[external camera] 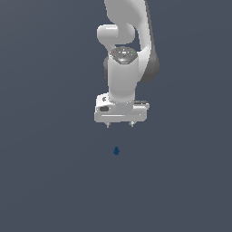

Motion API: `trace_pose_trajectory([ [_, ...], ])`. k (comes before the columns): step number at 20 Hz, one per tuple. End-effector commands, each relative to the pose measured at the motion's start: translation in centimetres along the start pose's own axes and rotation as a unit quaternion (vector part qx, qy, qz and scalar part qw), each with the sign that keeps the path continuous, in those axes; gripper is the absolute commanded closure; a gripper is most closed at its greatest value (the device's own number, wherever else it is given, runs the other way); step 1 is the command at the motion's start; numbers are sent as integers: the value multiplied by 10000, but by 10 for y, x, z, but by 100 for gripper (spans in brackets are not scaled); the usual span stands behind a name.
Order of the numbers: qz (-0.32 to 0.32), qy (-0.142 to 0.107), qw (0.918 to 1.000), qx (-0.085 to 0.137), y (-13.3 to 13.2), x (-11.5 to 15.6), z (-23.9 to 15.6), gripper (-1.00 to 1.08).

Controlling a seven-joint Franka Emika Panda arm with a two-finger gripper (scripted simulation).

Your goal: Pick up the object and move it to a goal position.

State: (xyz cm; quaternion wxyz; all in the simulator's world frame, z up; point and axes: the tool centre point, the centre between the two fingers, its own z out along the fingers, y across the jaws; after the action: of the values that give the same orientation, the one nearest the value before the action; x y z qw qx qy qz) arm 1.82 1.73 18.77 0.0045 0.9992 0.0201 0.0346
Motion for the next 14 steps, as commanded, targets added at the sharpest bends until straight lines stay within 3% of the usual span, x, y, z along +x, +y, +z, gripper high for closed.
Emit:
trace_pose_trajectory([
  [1, 0, 0, 10000, 0, 0, 0, 0, -92],
  [14, -53, -84, 9999, -141, 7, -7, 3, -92],
])
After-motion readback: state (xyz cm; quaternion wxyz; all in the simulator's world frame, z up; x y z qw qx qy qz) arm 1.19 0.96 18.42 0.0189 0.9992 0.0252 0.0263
